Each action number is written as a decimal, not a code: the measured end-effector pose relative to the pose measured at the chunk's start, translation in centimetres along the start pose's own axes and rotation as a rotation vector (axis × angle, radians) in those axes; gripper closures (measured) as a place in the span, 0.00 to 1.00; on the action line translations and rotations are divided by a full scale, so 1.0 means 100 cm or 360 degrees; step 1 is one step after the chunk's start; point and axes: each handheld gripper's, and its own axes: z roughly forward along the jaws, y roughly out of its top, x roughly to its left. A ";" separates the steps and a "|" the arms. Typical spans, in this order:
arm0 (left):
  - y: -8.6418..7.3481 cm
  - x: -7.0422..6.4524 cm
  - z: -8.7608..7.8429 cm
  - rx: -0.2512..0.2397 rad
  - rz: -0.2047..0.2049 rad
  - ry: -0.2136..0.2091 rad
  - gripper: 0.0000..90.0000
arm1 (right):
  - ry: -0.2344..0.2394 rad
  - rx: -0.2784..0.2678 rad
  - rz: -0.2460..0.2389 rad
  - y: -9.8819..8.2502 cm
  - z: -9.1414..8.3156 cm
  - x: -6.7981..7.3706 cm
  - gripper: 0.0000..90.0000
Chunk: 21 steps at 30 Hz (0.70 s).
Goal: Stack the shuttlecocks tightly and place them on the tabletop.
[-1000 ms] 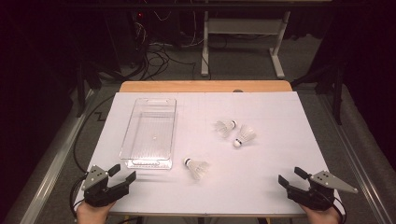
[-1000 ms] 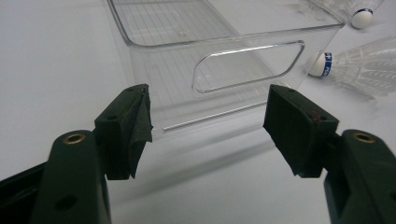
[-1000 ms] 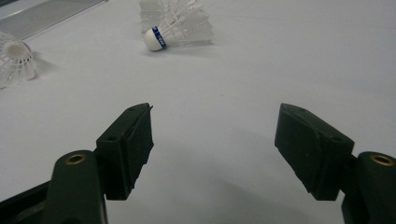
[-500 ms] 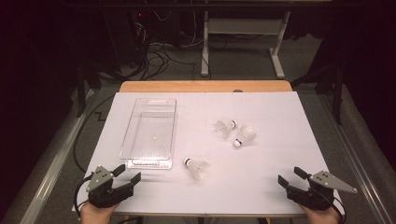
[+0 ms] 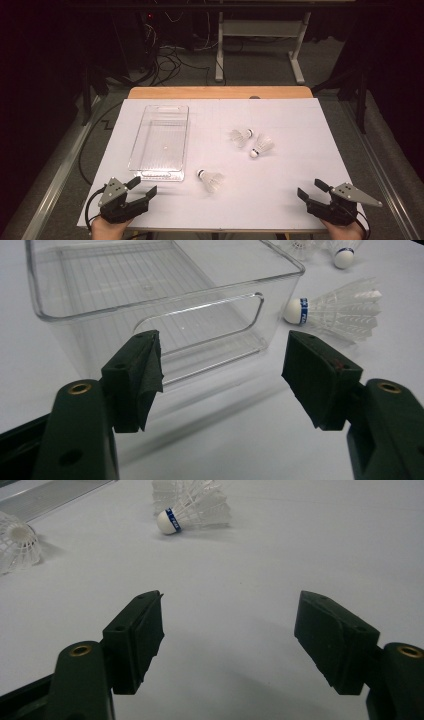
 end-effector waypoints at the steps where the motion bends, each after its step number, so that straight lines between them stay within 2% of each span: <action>1: 0.000 -0.001 0.000 0.0004 0.0001 -0.0004 0.37 | 0.0001 0.0001 0.0001 0.000 0.000 0.000 0.31; 9: 0.002 -0.006 0.004 0.0005 0.0007 -0.0028 0.37 | 0.0004 0.0000 0.0004 0.000 0.000 0.000 0.31; 21: 0.003 -0.011 0.008 0.0028 0.0048 -0.0065 0.37 | 0.0016 0.0002 0.0012 0.000 0.000 -0.001 0.31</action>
